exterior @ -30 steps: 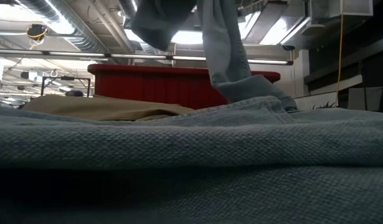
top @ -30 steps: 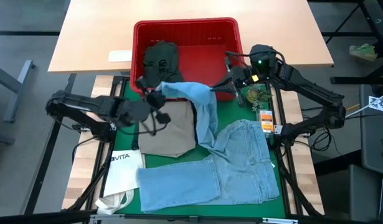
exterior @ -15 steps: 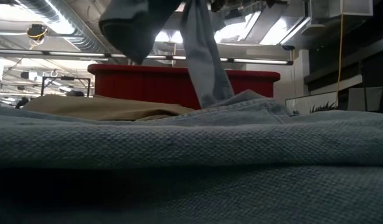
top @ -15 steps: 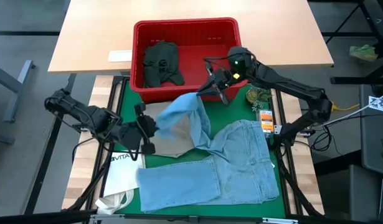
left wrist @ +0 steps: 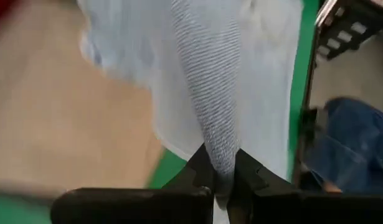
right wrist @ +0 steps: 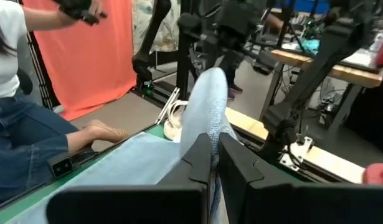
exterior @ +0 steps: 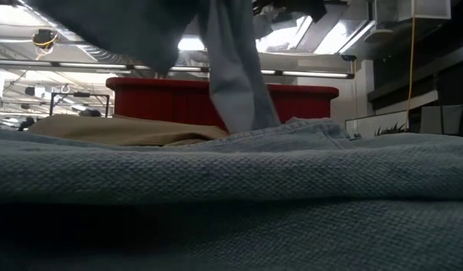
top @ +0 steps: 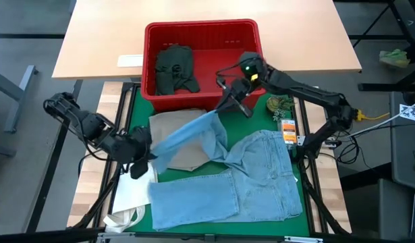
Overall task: Fold Laundry from Bin
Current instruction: Fold the light blue pants
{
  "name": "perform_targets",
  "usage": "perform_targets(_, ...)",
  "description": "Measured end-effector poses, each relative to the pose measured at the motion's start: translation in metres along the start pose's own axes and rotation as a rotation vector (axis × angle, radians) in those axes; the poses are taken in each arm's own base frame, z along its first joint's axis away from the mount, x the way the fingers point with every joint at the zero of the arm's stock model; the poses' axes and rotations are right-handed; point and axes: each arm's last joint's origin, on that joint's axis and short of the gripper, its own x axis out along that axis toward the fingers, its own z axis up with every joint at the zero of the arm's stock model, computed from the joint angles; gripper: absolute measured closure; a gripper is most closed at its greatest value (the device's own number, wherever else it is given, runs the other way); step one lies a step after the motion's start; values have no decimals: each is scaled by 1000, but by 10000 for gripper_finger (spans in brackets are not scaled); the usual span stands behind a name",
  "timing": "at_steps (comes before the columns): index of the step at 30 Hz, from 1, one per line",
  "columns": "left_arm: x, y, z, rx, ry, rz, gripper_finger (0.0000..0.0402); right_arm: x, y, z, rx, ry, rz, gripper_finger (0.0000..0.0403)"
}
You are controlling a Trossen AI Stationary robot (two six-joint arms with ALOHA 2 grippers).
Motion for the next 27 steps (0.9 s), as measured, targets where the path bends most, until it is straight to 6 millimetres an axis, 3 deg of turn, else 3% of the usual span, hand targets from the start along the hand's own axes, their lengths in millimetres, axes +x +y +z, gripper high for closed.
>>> perform_targets(6,-7,14,-17,-186,223,86,393,24,-13,-20,-28,17,-7,386)
perform_targets(13,-11,25,-28,-306,328,226,395,66,-28,-42,-127,-44,16,386)
perform_targets(21,4,15,-33,-404,401,259,394,82,-42,-72,-57,12,-80,386)
perform_targets(27,23,4,-45,-343,454,332,373,84,-43,-76,-11,56,-141,386)
